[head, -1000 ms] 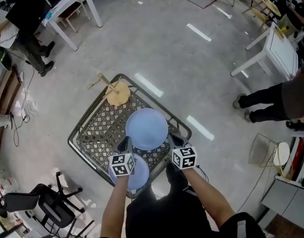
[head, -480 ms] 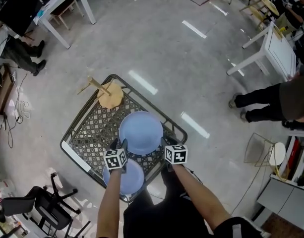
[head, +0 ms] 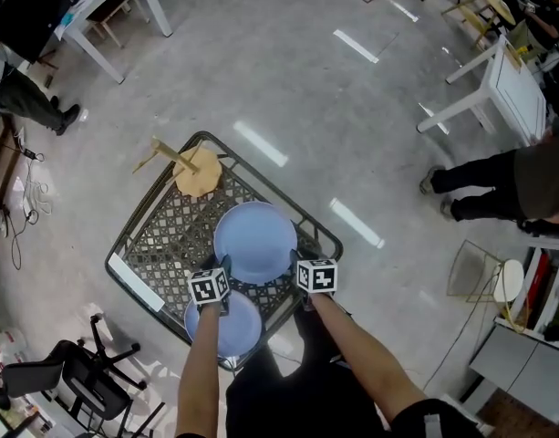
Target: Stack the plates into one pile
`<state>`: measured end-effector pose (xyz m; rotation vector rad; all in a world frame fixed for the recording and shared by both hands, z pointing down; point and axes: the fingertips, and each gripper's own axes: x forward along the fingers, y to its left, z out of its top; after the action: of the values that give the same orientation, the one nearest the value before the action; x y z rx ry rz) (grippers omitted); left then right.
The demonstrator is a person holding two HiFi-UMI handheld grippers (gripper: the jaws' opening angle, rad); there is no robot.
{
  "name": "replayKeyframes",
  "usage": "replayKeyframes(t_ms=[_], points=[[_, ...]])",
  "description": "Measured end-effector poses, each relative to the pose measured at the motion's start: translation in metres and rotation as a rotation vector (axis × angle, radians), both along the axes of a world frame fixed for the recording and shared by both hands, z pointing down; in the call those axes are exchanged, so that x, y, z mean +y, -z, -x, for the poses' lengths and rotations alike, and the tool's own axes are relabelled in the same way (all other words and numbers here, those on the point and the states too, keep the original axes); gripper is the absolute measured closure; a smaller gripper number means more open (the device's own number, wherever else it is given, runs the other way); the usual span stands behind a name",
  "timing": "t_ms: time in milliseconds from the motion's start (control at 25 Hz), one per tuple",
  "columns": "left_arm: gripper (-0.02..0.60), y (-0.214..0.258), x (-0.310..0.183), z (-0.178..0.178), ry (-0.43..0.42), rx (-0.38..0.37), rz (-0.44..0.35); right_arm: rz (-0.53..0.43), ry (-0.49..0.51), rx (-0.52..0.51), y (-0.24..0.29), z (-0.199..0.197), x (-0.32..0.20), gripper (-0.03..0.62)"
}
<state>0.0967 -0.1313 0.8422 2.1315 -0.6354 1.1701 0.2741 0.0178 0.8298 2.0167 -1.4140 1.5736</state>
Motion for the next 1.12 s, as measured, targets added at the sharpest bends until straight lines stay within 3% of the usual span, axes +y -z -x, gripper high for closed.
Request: replayKeyframes(t_ms=[120, 320, 760, 1120], points=[[0.408, -0.007, 0.0, 0.005, 0.008, -0.028, -0.006, 0.011, -0.011, -0.021, -0.006, 0.002, 0.004, 0.508], [0.505, -0.009, 0.001, -0.002, -0.007, -0.02, -0.012, 0.008, -0.008, -0.047, -0.011, 0.002, 0.002, 0.549], [0.522, 0.021, 0.0, -0.01, 0.041, 0.037, -0.049, 0.007, 0.023, -0.03, 0.007, -0.001, 0.005, 0.553], [0.523, 0.072, 0.003, 0.009, 0.112, 0.094, -0.109, -0.08, 0.119, -0.001, 0.051, 0.007, -0.008, 0.553]])
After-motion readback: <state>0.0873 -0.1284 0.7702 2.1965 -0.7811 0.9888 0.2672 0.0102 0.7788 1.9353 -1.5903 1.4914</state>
